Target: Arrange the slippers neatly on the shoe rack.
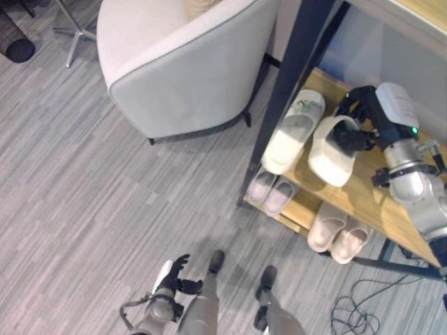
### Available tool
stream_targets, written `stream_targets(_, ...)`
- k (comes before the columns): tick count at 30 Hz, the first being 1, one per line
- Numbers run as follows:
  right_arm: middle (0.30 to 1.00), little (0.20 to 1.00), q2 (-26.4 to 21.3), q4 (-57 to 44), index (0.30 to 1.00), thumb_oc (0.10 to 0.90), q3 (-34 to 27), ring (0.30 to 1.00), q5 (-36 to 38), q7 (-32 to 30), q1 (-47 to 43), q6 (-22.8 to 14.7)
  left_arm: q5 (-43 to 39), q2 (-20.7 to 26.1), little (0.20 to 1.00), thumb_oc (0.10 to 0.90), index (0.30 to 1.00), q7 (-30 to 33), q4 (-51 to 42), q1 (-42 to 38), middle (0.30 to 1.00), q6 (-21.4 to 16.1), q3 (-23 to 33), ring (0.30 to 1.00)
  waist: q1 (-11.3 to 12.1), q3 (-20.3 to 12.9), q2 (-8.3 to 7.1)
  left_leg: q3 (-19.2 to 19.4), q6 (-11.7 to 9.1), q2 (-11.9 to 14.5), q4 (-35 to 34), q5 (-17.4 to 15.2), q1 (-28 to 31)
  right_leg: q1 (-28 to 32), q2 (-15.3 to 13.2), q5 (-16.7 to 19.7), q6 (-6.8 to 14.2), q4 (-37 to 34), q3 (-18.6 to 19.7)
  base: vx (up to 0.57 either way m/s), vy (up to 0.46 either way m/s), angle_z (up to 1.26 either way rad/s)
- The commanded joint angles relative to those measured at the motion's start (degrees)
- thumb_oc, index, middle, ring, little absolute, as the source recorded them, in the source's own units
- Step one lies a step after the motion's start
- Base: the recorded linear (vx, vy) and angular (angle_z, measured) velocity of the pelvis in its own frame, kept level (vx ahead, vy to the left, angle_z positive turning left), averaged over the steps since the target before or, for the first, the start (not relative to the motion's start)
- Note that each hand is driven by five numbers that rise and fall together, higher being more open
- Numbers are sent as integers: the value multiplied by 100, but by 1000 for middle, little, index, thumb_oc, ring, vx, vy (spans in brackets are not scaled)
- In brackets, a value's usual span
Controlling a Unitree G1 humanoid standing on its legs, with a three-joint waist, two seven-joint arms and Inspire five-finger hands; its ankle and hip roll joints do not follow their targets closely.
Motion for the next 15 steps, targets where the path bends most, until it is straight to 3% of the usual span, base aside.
stream_targets(1,900,900,-333,-66,900,800,-327,900,333,-448,-692,-289,-89,-76,900,800,900,35,196,-15,900,-184,-163,900,6,-301,51,-119,-147,-56,-31,-443,160,719,-133,-656,454,-3,9,0,0,0)
stream_targets(13,900,900,-369,-292,900,800,-422,900,674,-31,-227,-357,-292,-86,900,800,900,-113,113,81,900,-144,-9,900,-89,-376,18,-72,-147,-1,-31,-495,328,813,-107,-701,417,-3,54,0,0,0)
stream_targets(15,900,900,-175,-337,900,800,-606,900,1332,200,69,-426,-401,-118,900,800,900,-221,197,123,900,-94,60,900,-146,-426,-1,-25,-136,26,-31,-525,403,854,-91,-715,401,-3,92,0,0,0)
